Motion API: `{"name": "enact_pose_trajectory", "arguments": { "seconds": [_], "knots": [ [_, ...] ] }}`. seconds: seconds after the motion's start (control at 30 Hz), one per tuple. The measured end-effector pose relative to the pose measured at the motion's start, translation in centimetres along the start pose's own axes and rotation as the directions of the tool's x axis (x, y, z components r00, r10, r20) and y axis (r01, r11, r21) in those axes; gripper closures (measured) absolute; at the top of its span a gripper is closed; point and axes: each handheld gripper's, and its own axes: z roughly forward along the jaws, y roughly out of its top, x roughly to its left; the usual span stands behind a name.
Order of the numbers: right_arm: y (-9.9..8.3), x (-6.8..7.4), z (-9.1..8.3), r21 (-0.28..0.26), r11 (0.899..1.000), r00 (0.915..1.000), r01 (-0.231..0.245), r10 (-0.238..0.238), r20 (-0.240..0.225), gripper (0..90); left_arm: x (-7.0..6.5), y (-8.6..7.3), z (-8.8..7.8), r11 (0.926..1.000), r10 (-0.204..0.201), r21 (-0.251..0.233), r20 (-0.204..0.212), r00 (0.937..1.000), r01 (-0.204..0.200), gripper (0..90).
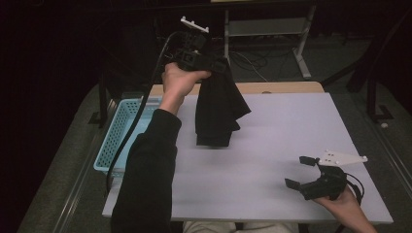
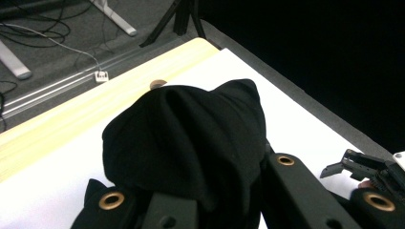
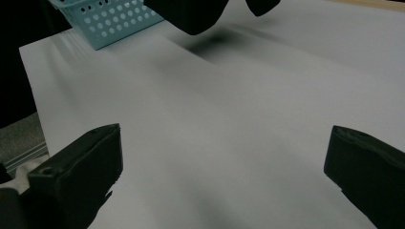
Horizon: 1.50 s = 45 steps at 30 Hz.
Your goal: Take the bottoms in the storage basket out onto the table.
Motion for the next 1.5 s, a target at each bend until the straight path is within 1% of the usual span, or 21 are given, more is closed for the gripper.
{"name": "enact_pose_trajectory", "arguments": {
  "seconds": [0.33,0.37,0.53,0.57,0.6,0.63,0.67,1.03,1.17,1.37,1.47,1.5],
  "knots": [
    [0.0,0.0,0.1,0.004,1.000,1.0000,0.001,-0.001,-0.003,0.0,-0.2,-0.6,1.8,0.9996,0.004,0.028,0.020,0.9998,-0.005,80.2],
    [0.0,0.0,0.1,0.003,1.000,1.0000,0.001,-0.001,-0.002,0.0,-0.2,-0.8,2.2,0.9990,0.005,0.043,0.024,0.9997,-0.007,80.2],
    [0.0,0.0,0.1,0.004,1.000,1.0000,0.001,-0.001,-0.003,0.0,-0.2,-1.2,3.0,0.9981,0.004,0.061,0.029,0.9996,-0.006,80.2],
    [0.0,0.0,0.1,0.005,1.000,1.0000,0.001,-0.001,-0.004,0.0,-0.2,-1.4,3.5,0.9975,0.004,0.070,0.034,0.9994,-0.007,80.2],
    [0.0,0.0,0.1,0.005,1.000,1.0000,0.001,-0.001,-0.004,0.0,-0.2,-1.4,3.5,0.9975,0.004,0.070,0.034,0.9994,-0.007,80.1],
    [0.0,0.0,0.1,0.006,1.000,1.0000,0.001,-0.001,-0.004,0.0,-0.2,-1.6,4.0,0.9967,0.006,0.081,0.038,0.9993,-0.009,80.2],
    [0.0,0.0,0.1,0.006,1.000,1.0000,0.001,-0.001,-0.004,0.0,-0.2,-1.6,4.0,0.9967,0.006,0.081,0.038,0.9993,-0.009,80.1],
    [0.0,0.1,0.2,0.010,1.000,0.9999,0.007,-0.007,-0.007,0.0,-0.5,-2.9,6.5,0.9929,0.007,0.118,0.068,0.9977,-0.015,80.1],
    [0.0,0.0,0.2,0.009,1.000,1.0000,0.005,-0.005,-0.006,0.0,-0.4,-3.4,7.2,0.9917,0.002,0.128,0.078,0.9969,-0.012,80.1],
    [0.0,0.1,0.2,0.011,1.000,0.9999,0.009,-0.009,-0.006,0.0,-0.4,-4.2,8.3,0.9885,0.007,0.150,0.093,0.9957,-0.021,80.0],
    [0.0,0.1,0.1,0.011,1.000,0.9999,0.007,-0.007,-0.008,0.0,-0.5,-4.8,8.9,0.9872,0.002,0.158,0.100,0.9949,-0.018,79.9],
    [0.0,0.1,0.1,0.011,1.000,0.9999,0.007,-0.007,-0.008,0.0,-0.5,-4.8,8.9,0.9872,0.002,0.158,0.100,0.9949,-0.018,80.0]
  ]
}}
